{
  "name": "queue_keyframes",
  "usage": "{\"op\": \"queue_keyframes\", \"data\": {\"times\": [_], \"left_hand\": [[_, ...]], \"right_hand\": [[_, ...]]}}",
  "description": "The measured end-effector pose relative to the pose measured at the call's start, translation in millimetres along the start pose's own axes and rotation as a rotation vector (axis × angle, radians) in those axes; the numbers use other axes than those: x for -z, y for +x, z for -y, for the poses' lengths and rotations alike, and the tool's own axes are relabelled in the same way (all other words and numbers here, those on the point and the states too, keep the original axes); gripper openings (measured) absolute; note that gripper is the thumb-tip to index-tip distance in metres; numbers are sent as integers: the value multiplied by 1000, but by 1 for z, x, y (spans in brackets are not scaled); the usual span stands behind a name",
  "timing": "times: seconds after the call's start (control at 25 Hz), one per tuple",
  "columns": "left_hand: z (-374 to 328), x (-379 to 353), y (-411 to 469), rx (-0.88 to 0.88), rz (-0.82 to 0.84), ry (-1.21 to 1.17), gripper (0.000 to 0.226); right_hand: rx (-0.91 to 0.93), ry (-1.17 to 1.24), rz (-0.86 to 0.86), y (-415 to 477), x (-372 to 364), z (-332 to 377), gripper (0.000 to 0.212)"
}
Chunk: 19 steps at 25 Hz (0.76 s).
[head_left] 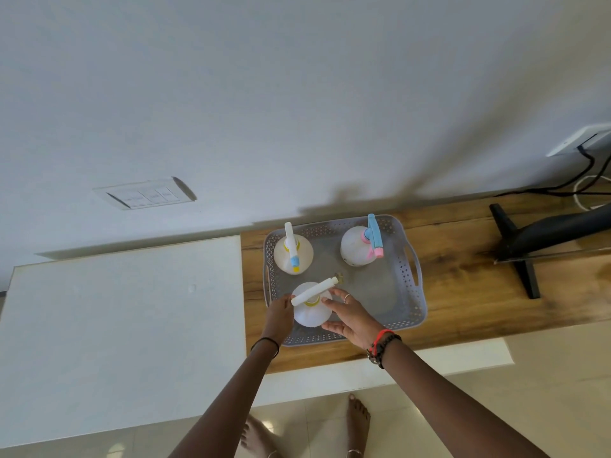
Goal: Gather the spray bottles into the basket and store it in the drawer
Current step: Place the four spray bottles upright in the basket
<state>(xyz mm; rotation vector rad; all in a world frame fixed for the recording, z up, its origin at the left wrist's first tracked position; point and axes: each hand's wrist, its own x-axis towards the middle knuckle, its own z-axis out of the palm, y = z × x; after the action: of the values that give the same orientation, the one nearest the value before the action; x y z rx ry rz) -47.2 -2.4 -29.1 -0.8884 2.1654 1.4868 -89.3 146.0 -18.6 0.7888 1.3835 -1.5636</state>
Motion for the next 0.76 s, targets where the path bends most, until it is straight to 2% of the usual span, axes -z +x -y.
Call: {"op": "queue_keyframes", "data": {"times": [0.12, 0.28, 0.4, 0.76], "left_hand": [[2, -1, 5, -10, -5, 37, 31], [5, -2, 7, -19, 0, 126, 28], [5, -2, 9, -51, -12, 188, 27], [3, 0, 6, -32, -40, 59, 27]], "right_hand": [[-6, 28, -17, 6, -4, -7, 45], [0, 66, -46, 8, -8, -14, 36], [6, 90, -68, 9, -12, -17, 44], [6, 107, -55, 10, -15, -18, 42]]}}
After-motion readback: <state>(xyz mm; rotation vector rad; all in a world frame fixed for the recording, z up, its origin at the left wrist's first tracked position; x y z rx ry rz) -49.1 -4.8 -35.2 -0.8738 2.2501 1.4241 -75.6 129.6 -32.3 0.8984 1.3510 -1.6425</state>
